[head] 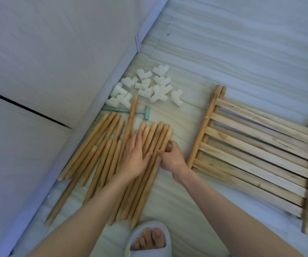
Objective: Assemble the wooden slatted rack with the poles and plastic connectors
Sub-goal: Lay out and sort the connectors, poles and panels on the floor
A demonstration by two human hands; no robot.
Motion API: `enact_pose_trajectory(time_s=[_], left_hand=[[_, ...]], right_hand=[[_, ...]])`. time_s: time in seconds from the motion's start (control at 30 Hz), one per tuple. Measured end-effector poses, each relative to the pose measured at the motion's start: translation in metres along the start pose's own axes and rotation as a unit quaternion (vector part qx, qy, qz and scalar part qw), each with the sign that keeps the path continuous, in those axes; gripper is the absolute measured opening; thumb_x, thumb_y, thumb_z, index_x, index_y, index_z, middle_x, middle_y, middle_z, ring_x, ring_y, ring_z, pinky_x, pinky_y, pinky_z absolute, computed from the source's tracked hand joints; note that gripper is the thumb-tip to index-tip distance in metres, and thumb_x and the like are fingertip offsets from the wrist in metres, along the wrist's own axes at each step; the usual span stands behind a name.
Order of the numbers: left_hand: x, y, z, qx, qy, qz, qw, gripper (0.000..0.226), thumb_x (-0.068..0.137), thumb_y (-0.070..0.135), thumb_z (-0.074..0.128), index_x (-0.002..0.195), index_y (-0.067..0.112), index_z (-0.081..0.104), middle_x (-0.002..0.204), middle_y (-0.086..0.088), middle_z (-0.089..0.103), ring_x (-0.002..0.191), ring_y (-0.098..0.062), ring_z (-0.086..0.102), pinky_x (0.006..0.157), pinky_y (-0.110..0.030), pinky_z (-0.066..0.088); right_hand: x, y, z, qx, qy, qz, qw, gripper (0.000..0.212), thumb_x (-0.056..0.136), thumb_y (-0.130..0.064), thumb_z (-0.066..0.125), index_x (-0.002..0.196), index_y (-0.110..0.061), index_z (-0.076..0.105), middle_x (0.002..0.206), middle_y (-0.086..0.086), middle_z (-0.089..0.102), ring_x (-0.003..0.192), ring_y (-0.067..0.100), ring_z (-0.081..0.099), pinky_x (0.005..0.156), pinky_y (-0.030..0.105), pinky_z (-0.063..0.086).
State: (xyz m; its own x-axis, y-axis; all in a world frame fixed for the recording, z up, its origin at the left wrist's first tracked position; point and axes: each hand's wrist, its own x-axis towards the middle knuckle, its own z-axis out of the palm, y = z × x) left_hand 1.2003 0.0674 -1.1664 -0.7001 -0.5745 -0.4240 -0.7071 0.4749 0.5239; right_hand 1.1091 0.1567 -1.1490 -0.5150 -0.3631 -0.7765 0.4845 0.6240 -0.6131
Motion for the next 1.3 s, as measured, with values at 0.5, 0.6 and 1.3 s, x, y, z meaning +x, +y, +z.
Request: enact_pose_trajectory(time_s=[0.5, 0.6, 1.3], left_hand=[[0.002, -0.044, -0.022, 0.247, 0.019, 0.012, 0.969, 0.072, 0.097, 0.009, 0.032, 0.137, 0.018, -0.027, 0.156, -0.001, -0.017, 0.142, -0.019, -0.021, 0.118, -0.045, -0.004], [-0.027, -0.056, -0.022, 0.256, 0.006, 0.023, 0.966, 0.075, 0.094, 0.007, 0.033, 0.141, 0.019, -0.025, 0.149, 0.002, -0.028, 0.141, -0.019, -0.024, 0.117, -0.044, -0.009], [-0.117, -0.129, 0.002, -0.042, 0.207, -0.378, 0.901, 0.051, 0.101, 0.039, 0.020, 0.150, 0.032, 0.008, 0.158, -0.011, -0.009, 0.143, -0.031, -0.018, 0.112, -0.059, -0.009]], right_hand=[[0.006, -0.024, -0.011, -0.321, -0.001, -0.131, 0.938, 0.044, 0.099, -0.021, 0.038, 0.140, -0.005, 0.036, 0.150, 0.011, 0.029, 0.137, 0.025, 0.029, 0.108, 0.028, 0.024], [0.005, -0.013, -0.011, -0.331, -0.002, -0.152, 0.931, 0.040, 0.099, -0.022, 0.039, 0.135, -0.004, 0.042, 0.147, 0.014, 0.032, 0.137, 0.026, 0.028, 0.111, 0.032, 0.025], [0.003, -0.041, 0.066, -0.650, -0.079, -0.283, 0.701, 0.058, 0.102, -0.032, 0.026, 0.151, -0.008, 0.005, 0.159, 0.007, 0.000, 0.145, 0.026, -0.012, 0.116, 0.043, -0.008]])
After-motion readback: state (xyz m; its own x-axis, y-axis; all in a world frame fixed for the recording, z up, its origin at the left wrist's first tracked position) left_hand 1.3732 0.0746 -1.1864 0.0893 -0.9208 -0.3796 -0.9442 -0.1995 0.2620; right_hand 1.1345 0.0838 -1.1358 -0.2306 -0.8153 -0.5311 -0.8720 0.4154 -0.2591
